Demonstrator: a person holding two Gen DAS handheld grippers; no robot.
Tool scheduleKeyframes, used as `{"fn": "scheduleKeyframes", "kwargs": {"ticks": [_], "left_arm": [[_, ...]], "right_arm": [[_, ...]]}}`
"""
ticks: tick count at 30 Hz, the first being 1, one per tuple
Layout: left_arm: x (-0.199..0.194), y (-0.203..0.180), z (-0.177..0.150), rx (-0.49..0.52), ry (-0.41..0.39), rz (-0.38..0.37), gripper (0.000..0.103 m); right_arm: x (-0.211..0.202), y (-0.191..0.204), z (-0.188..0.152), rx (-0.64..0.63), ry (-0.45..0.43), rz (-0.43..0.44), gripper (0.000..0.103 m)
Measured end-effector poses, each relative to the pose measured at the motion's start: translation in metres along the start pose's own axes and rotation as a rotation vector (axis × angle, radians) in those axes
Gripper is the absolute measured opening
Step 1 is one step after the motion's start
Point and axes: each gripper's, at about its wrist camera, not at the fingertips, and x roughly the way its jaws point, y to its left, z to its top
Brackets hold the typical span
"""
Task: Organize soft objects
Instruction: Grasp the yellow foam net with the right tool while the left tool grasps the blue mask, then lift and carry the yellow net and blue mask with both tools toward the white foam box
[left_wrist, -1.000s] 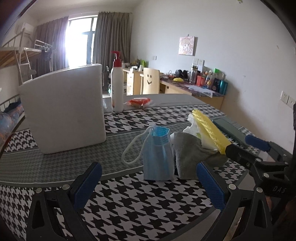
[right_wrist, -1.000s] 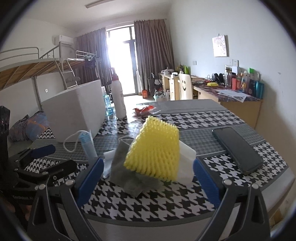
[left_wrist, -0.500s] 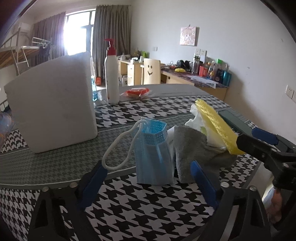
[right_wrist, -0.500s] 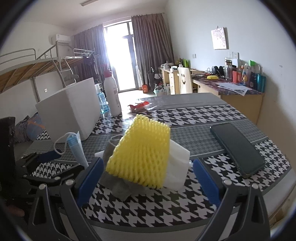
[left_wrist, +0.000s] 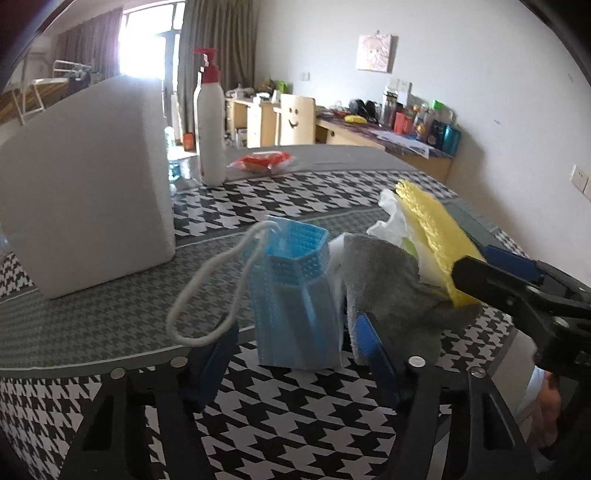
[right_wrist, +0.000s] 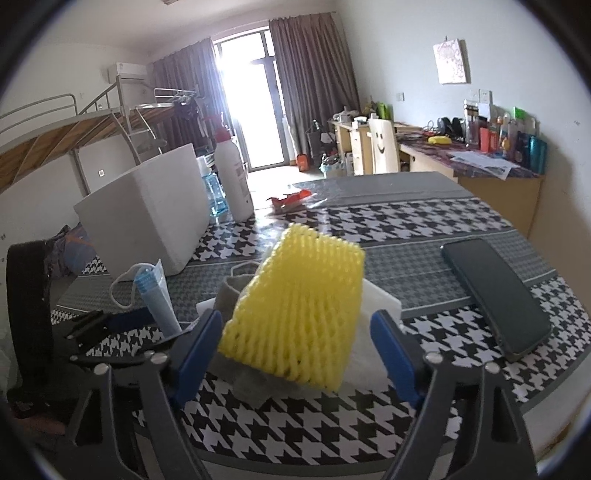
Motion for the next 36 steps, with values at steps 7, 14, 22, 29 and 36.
{"fn": "scheduleKeyframes", "kwargs": {"ticks": [7, 14, 22, 29, 36], "left_arm": [[0.007, 0.002, 0.000, -0.016, 0.042, -0.038, 0.045], [0.009, 0.001, 0.000, -0.013, 0.054, -0.069, 0.033], [0.005, 0.004, 0.001, -0.028, 0.029, -0.100, 0.020], [-0.006, 0.007, 0.004, -0.026, -0.022, -0.089, 0.017], [-0.026, 0.012, 0.010, -0.009, -0.080, -0.055, 0.017]], "right_arm": [[0.012, -0.013, -0.003, 0.062, 0.051, 0.020, 0.073], [0.014, -0.019, -0.008, 0.093, 0.082, 0.049, 0.044], [-0.004, -0.022, -0.004, 0.101, 0.029, 0.056, 0.026], [-0.013, -0.020, -0.001, 0.096, 0.001, 0.043, 0.026], [-0.016, -0.008, 0.003, 0.057, -0.022, 0.041, 0.026]]}}
